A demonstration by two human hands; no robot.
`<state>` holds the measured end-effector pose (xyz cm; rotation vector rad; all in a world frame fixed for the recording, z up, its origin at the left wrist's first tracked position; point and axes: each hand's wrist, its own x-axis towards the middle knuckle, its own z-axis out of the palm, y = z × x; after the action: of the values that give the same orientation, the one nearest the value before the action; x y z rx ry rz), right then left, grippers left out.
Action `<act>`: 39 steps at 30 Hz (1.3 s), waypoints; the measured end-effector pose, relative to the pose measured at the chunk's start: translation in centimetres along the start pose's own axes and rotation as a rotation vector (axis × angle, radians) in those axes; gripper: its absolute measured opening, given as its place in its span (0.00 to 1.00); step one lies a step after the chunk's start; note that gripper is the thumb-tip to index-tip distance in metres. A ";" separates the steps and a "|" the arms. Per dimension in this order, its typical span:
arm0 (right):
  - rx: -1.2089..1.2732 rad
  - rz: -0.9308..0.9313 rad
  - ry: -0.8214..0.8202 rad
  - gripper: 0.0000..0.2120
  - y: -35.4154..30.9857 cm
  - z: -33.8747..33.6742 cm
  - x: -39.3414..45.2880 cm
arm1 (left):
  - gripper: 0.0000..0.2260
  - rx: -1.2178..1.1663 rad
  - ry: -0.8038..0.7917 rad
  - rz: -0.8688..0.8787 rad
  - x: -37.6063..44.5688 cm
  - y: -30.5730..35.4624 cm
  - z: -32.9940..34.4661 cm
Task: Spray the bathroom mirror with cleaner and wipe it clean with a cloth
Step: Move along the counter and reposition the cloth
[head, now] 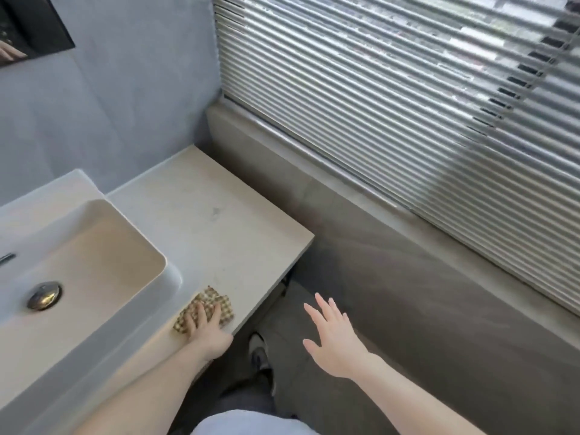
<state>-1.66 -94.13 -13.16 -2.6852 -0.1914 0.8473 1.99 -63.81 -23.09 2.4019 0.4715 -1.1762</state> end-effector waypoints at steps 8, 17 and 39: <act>-0.007 -0.034 -0.039 0.35 -0.1 -7.9 10.6 | 0.39 -0.061 -0.010 -0.021 6.9 9.9 -7.2; -0.042 -0.117 -0.093 0.34 -0.1 -13.3 20.6 | 0.37 -0.179 -0.030 -0.070 10.9 15.0 -14.0; -0.246 -0.512 -0.367 0.35 -0.3 -22.7 37.9 | 0.22 0.693 0.309 0.160 16.0 18.4 -18.1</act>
<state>42.39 -91.35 -15.80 -2.4702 -1.0745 1.1849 32.00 -68.40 -21.89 3.1622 -0.0710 -1.0076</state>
